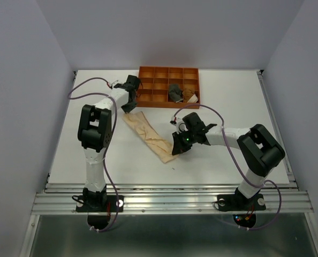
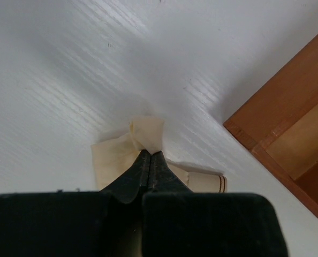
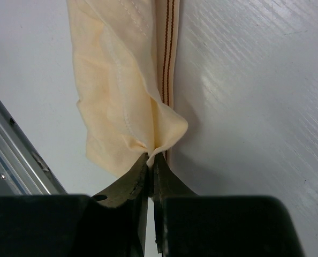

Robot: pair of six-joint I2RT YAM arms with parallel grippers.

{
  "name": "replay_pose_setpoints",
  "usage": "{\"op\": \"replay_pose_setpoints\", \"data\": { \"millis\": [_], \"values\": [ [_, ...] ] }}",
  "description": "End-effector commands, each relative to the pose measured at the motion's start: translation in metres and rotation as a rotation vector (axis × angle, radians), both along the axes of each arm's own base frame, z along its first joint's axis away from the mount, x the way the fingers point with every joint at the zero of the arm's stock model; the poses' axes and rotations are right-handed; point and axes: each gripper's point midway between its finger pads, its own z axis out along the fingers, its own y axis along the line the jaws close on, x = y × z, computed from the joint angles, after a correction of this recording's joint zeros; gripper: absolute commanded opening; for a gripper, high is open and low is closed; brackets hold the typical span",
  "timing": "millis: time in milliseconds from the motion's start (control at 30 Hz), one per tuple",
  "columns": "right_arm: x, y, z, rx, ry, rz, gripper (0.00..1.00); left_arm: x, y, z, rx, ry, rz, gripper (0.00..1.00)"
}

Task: Roll the underwear
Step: Fold the underwear

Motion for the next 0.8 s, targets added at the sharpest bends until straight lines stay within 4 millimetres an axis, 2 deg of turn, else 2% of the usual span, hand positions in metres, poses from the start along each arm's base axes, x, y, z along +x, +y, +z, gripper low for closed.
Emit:
{"op": "replay_pose_setpoints", "data": {
  "millis": [0,133,233,300,367,400,433,467,500,533,567,600,667,700,767],
  "values": [
    [-0.012,-0.027,-0.034,-0.159,0.051,-0.021,0.09,0.013,0.009,0.0,-0.002,-0.025,0.011,0.0],
    [-0.012,-0.027,-0.034,-0.161,0.054,-0.022,0.1,0.024,-0.002,-0.014,-0.04,-0.028,-0.018,0.0],
    [-0.012,-0.027,-0.036,-0.166,0.061,-0.021,0.1,0.027,-0.011,-0.014,-0.075,-0.038,-0.036,0.0],
    [-0.01,-0.026,-0.035,-0.165,0.054,-0.019,0.1,0.03,-0.012,-0.001,-0.086,-0.081,-0.037,0.0],
    [-0.009,-0.026,-0.033,-0.165,0.042,-0.019,0.1,0.024,-0.005,0.001,-0.063,-0.088,-0.025,0.0],
    [-0.008,-0.027,-0.033,-0.168,0.038,-0.017,0.1,0.021,-0.001,0.012,-0.056,-0.104,-0.018,0.0],
    [-0.007,-0.026,-0.031,-0.162,0.034,-0.009,0.1,0.012,0.007,0.011,-0.033,-0.093,0.003,0.0],
    [-0.007,-0.025,-0.029,-0.158,0.029,-0.006,0.1,0.006,0.01,0.025,-0.028,-0.11,0.014,0.0],
    [-0.006,-0.024,-0.027,-0.153,0.023,-0.001,0.1,-0.001,0.014,0.028,-0.021,-0.112,0.027,0.0],
    [-0.005,-0.023,-0.025,-0.147,0.012,0.01,0.1,-0.016,0.023,0.021,-0.002,-0.088,0.052,0.0],
    [-0.003,-0.022,-0.021,-0.141,-0.003,0.01,0.1,-0.026,0.027,0.03,0.001,-0.096,0.063,0.0],
    [-0.001,-0.021,-0.019,-0.138,-0.011,0.012,0.1,-0.046,0.035,0.019,0.022,-0.052,0.08,0.0],
    [0.002,-0.018,-0.015,-0.136,-0.047,0.03,0.1,-0.066,0.047,0.02,0.048,-0.034,0.137,0.0],
    [0.005,-0.017,-0.01,-0.13,-0.068,0.03,0.1,-0.088,0.054,0.018,0.061,-0.002,0.147,0.0],
    [0.011,-0.016,-0.005,-0.131,-0.107,0.047,0.1,-0.113,0.064,0.017,0.081,0.028,0.182,0.0]
  ]
}}
